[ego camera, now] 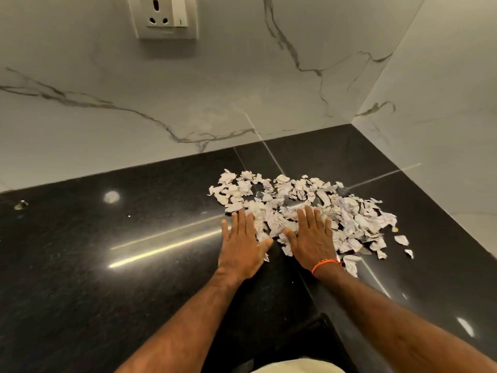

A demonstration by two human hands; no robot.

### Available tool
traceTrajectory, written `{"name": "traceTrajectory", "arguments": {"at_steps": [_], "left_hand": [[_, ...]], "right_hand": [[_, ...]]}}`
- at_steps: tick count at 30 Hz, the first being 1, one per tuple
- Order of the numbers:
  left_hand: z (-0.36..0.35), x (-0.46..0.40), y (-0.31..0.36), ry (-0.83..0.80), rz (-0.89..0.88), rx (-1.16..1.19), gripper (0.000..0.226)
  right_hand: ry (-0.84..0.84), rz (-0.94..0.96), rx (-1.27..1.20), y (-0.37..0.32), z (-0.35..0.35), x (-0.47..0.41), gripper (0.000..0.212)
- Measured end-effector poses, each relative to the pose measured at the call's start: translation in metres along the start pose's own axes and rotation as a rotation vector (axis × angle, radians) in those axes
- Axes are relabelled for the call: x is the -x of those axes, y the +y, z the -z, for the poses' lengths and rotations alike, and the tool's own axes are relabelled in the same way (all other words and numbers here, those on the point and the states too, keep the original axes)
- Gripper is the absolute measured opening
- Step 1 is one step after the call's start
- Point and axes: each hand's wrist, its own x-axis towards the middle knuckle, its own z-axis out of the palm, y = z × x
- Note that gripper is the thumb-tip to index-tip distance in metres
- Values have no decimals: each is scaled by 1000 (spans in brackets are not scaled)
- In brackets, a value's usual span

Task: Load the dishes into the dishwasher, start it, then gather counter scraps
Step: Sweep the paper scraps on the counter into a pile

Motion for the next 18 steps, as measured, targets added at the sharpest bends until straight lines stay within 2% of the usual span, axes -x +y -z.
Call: {"name": "traceTrajectory", "arguments": {"at_steps": [3, 5, 7, 9, 12, 18], "left_hand": [[-2, -17, 21, 26, -112, 140, 87], [6, -32, 15, 133, -119, 196, 83], [17, -51, -2, 207, -20, 193, 81], [28, -68, -23, 196, 109, 148, 84], [38, -89, -45, 121, 212, 110, 88], [40, -117, -64, 88, 282, 136, 87]], "right_hand": [[56, -17, -32, 8, 8, -7, 65], [102, -8, -83, 6, 13, -13, 58], [141, 20, -132, -1, 18, -23, 56], [166, 62, -158, -10, 23, -41, 53], [87, 157, -176, -32, 30, -86, 50], [-195, 347, -89, -80, 29, -172, 54]]}}
